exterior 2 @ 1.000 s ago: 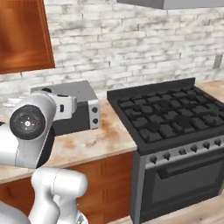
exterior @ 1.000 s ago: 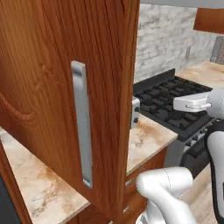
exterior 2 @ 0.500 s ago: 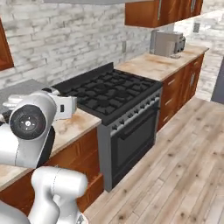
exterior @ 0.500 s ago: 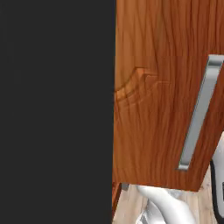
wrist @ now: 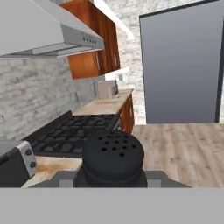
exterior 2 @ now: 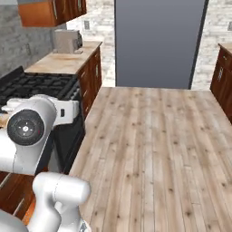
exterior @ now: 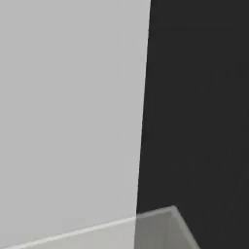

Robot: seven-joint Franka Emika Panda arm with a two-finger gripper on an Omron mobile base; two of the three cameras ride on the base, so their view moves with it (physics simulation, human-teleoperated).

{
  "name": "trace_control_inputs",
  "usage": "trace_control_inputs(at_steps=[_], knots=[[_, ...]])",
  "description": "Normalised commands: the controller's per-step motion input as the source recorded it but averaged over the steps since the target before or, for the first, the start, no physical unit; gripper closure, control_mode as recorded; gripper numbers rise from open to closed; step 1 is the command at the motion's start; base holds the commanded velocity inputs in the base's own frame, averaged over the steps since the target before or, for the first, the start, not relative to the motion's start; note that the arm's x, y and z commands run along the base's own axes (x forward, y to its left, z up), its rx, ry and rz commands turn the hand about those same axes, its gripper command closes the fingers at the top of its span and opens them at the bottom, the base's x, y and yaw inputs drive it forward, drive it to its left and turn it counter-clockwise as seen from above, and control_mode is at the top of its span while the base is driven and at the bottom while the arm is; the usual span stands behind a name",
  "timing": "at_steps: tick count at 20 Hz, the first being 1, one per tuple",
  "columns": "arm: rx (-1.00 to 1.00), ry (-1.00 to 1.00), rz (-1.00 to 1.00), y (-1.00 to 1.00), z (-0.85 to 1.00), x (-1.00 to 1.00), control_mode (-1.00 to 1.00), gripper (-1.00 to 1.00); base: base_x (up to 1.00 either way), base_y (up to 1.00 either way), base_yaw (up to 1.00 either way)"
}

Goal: Retrieve the shaker from the cabinet and place it next the steak on a plate on the dining table.

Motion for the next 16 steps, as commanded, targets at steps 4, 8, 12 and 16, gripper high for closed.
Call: trace_control_inputs(at_steps=[4,8,12,16], knots=[[0.0,0.0,0.0,0.0,0.0,0.0,1.0,1.0,-0.41,-0.58,-0.69],[0.0,0.0,0.0,0.0,0.0,0.0,1.0,1.0,-0.69,-0.98,-0.52],[0.0,0.0,0.0,0.0,0.0,0.0,1.0,1.0,-0.64,-1.0,-0.5],[0.0,0.0,0.0,0.0,0.0,0.0,1.0,1.0,-0.12,-1.0,-0.58]])
